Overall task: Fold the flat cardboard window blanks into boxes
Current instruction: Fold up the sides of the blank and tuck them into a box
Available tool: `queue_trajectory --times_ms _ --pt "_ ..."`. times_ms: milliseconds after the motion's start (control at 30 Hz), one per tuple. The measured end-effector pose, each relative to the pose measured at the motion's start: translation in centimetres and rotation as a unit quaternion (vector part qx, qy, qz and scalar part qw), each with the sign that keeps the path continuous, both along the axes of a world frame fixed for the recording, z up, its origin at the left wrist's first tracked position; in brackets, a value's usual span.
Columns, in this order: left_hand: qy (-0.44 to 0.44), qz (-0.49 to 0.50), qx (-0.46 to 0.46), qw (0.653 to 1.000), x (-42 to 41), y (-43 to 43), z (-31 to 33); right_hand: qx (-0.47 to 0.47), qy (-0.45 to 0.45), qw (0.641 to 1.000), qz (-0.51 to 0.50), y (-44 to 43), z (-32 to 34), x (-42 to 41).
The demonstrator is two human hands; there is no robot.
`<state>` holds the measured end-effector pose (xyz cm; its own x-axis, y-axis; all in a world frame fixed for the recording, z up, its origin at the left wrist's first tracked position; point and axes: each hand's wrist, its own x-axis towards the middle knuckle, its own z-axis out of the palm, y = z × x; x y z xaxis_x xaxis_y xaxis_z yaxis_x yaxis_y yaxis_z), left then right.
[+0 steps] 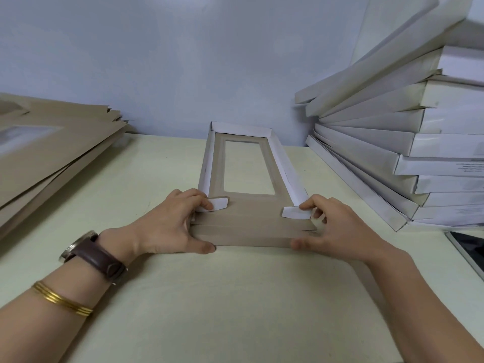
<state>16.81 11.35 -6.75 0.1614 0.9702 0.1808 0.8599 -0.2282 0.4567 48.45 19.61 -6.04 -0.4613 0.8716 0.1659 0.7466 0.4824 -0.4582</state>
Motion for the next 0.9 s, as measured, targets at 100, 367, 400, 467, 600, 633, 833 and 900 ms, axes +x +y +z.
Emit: queue_trajectory --times_ms 100,367,400,467,600,633,833,900 --pt "0.018 0.001 0.007 1.000 0.1 0.0 0.0 -0.032 -0.025 0.999 0.009 -0.3 0.4 0.2" --pt "0.024 0.004 0.011 1.000 0.0 0.3 0.0 0.013 -0.014 0.999 0.027 0.2 -0.1 0.5" --pt "0.026 0.004 0.017 1.000 0.0 0.5 0.0 0.018 -0.013 0.999 0.025 0.3 -0.3 0.5" --pt "0.026 0.004 0.029 0.999 -0.1 0.6 -0.1 0.027 -0.009 0.999 0.018 0.6 -0.6 0.5" --pt "0.023 0.003 0.049 0.999 -0.2 0.9 -0.4 0.059 0.016 0.998 0.006 0.8 -1.1 0.3" --pt "0.021 0.002 0.055 0.998 -0.2 0.9 -0.5 0.071 0.027 0.997 0.006 0.8 -1.2 0.3" --pt "0.009 0.003 0.072 0.997 -0.3 1.3 -0.5 0.102 0.054 0.993 0.008 1.2 -1.4 0.0" --pt "0.013 0.010 0.077 0.997 -0.3 1.5 -0.5 0.106 0.062 0.992 0.011 1.2 -1.4 -0.1"
